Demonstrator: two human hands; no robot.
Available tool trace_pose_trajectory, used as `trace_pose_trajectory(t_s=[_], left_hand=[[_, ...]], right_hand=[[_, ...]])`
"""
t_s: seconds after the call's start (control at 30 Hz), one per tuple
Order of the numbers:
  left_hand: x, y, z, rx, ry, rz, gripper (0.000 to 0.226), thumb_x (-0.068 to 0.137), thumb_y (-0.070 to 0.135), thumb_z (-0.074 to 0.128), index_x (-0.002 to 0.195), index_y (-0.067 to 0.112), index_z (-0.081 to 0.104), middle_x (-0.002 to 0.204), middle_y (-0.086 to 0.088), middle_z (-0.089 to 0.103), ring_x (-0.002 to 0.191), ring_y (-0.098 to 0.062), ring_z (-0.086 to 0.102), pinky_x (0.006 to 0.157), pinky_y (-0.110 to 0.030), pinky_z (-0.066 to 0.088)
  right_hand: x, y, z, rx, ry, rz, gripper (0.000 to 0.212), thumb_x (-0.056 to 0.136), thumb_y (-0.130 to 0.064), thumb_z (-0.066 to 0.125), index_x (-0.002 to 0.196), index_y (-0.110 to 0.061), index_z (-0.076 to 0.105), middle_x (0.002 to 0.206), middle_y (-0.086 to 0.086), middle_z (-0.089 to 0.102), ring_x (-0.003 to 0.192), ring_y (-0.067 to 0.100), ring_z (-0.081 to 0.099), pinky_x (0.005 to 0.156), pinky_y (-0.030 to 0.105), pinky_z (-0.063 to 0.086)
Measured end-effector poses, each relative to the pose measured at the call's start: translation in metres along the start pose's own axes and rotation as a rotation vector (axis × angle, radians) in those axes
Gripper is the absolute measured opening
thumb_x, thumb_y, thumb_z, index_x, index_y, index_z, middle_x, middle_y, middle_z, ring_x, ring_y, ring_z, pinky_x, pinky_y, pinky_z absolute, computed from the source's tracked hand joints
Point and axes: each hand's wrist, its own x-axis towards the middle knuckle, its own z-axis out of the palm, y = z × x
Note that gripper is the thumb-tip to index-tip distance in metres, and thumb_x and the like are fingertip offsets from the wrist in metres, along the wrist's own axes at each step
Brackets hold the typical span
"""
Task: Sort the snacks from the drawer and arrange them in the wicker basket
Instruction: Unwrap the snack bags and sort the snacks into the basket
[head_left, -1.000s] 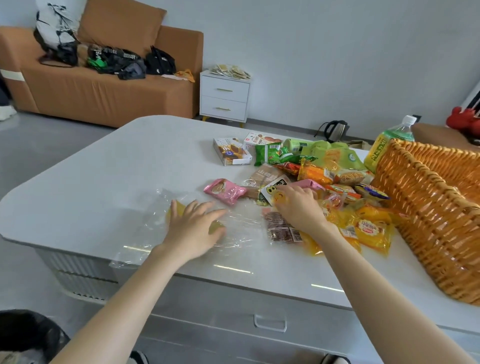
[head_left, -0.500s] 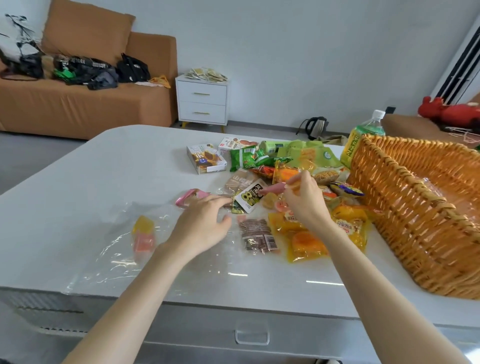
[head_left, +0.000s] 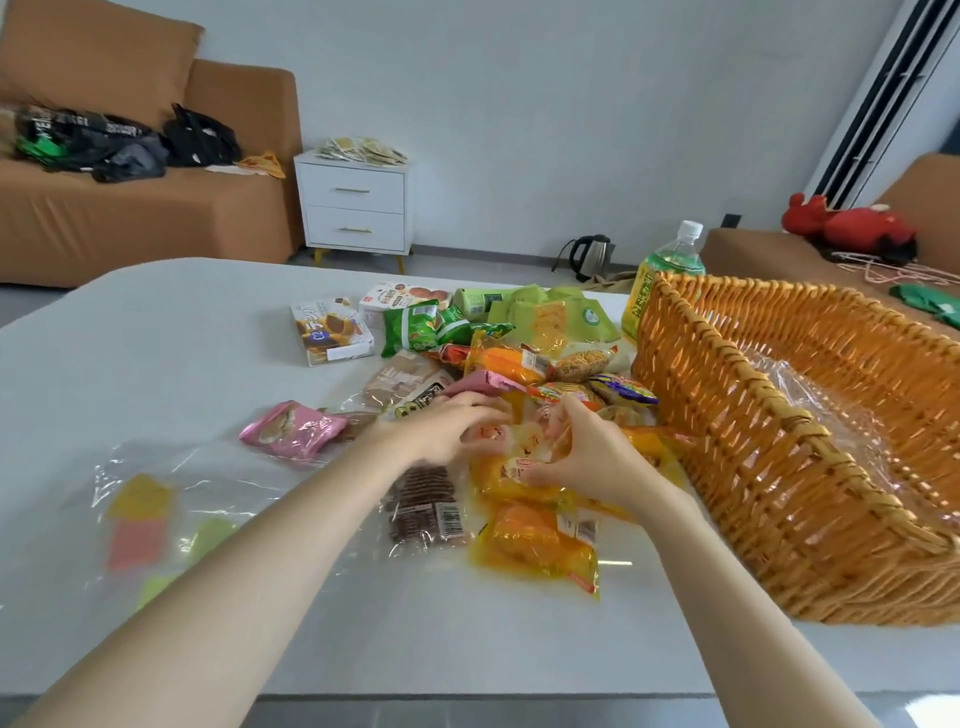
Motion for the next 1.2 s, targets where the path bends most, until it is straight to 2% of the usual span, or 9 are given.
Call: trace_pose_trajectory(t_s=[0.07,0.23,0.33,0.43,0.57,0.77,0.9,1.03,1.2], left_hand=[[-0.003,-0.001,-0.001,-0.033,-0.001,0.002,0.065,0.079,0.064,0.049,0.135,0.032,0.048,0.148,0.004,0.038,0.135,-0.017,0.037,0.111,-0.044,0.034],[-0.013,-0.003,-0.002,-0.045,0.045,-0.048,0.050,0.083,0.044,0.066,0.127,0.027,0.052,0.133,-0.001,0.050,0.122,-0.020,0.047,0.100,-0.038,0.041],[-0.019,-0.004,0.000,-0.039,0.083,-0.118,0.049,0.083,0.042,0.068,0.127,0.032,0.051,0.119,-0.006,0.047,0.114,-0.024,0.047,0.089,-0.033,0.038],[-0.020,-0.006,-0.002,-0.033,0.082,-0.185,0.050,0.082,0.044,0.067,0.128,0.032,0.051,0.118,-0.007,0.043,0.115,-0.026,0.046,0.094,-0.036,0.039],[-0.018,-0.008,0.000,-0.004,0.129,-0.189,0.049,0.084,0.033,0.068,0.128,0.020,0.051,0.128,-0.008,0.050,0.116,-0.024,0.050,0.092,-0.033,0.039],[-0.020,-0.013,-0.006,-0.234,0.411,-0.163,0.035,0.077,0.028,0.075,0.108,0.017,0.064,0.108,-0.001,0.066,0.092,-0.012,0.055,0.076,-0.024,0.040],[-0.032,-0.010,-0.022,-0.440,0.618,-0.234,0.053,0.071,0.033,0.080,0.118,0.014,0.063,0.108,0.009,0.061,0.095,-0.011,0.057,0.081,-0.024,0.044],[-0.066,-0.005,-0.048,-0.788,0.732,-0.269,0.059,0.069,0.024,0.083,0.122,0.009,0.061,0.113,-0.002,0.065,0.083,-0.013,0.068,0.067,-0.026,0.058],[-0.143,0.004,-0.067,-1.133,0.814,-0.274,0.040,0.063,0.019,0.081,0.101,0.016,0.071,0.097,-0.004,0.071,0.075,-0.016,0.071,0.053,-0.021,0.055]], right_hand=[[0.004,0.002,-0.002,0.072,0.036,0.009,0.041,0.077,-0.035,0.078,0.091,-0.020,0.043,0.079,-0.004,0.055,0.064,0.008,0.048,0.049,0.018,0.033],[0.017,-0.001,0.015,-0.008,0.091,-0.010,0.026,0.091,-0.038,0.056,0.112,-0.027,0.045,0.110,0.010,0.053,0.090,0.024,0.055,0.074,0.036,0.049],[0.022,-0.003,0.031,-0.226,0.033,0.089,0.037,0.097,-0.046,0.041,0.132,-0.035,0.040,0.136,0.017,0.046,0.116,0.036,0.052,0.092,0.044,0.046],[0.029,-0.008,0.038,-0.344,0.006,0.175,0.055,0.095,-0.058,0.034,0.144,-0.033,0.030,0.137,0.010,0.054,0.131,0.031,0.044,0.104,0.045,0.033],[0.034,-0.014,0.041,-0.348,0.034,0.219,0.061,0.093,-0.063,0.035,0.144,-0.030,0.028,0.122,0.005,0.064,0.121,0.030,0.052,0.103,0.046,0.029],[0.037,-0.010,0.046,-0.105,0.238,0.040,0.037,0.092,-0.049,0.053,0.121,-0.036,0.036,0.089,-0.006,0.064,0.096,0.024,0.058,0.095,0.051,0.039],[0.029,-0.019,0.035,0.093,0.263,-0.069,0.033,0.091,-0.043,0.059,0.116,-0.035,0.038,0.078,-0.010,0.061,0.070,0.017,0.057,0.074,0.041,0.049],[0.013,-0.047,0.018,0.434,0.174,-0.097,0.040,0.091,-0.038,0.063,0.123,-0.027,0.042,0.069,-0.009,0.059,0.055,0.008,0.048,0.050,0.021,0.041],[-0.015,-0.073,0.011,0.636,-0.202,-0.004,0.044,0.087,-0.034,0.068,0.125,-0.025,0.047,0.080,0.003,0.061,0.067,0.013,0.061,0.069,0.027,0.058]])
